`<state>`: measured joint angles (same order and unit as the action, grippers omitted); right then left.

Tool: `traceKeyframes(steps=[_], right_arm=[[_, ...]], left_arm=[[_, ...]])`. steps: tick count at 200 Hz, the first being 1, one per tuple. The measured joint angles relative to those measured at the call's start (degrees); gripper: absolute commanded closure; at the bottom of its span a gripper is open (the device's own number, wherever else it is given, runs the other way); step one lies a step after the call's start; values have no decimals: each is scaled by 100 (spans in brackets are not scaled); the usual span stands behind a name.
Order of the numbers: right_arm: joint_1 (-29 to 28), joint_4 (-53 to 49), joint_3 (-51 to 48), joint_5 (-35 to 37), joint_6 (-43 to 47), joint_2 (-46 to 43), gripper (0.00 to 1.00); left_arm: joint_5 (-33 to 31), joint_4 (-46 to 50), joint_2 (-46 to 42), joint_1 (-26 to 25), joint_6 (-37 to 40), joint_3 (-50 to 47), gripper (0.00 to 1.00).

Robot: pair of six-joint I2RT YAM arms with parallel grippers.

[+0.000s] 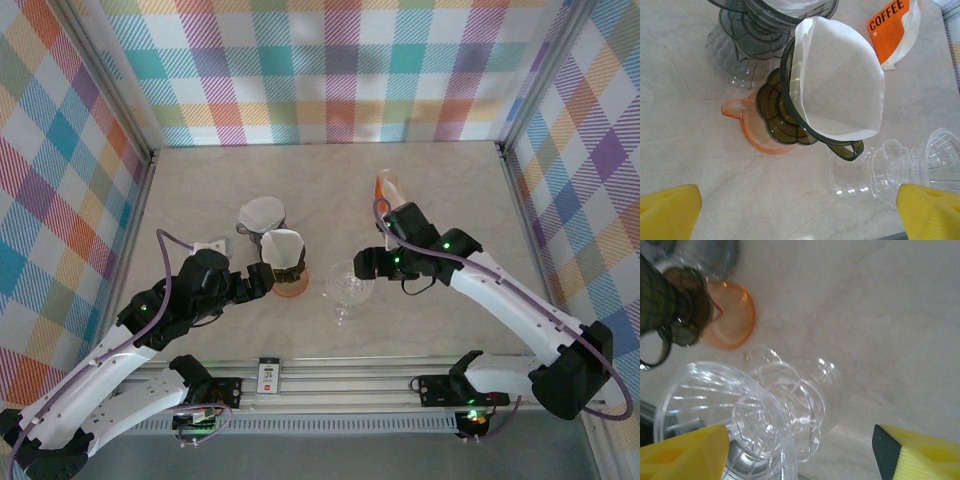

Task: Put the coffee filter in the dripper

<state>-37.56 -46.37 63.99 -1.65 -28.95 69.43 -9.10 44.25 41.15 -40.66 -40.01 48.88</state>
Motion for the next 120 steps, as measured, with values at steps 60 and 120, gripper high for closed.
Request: traceKeyframes(steps=[60,120], right_arm=[[1231,824,787,334,442,935,49],[1770,1211,2144,782,997,3274,59]], left_arm=[[2,0,28,0,0,0,0],[2,-2,90,0,0,0,0]])
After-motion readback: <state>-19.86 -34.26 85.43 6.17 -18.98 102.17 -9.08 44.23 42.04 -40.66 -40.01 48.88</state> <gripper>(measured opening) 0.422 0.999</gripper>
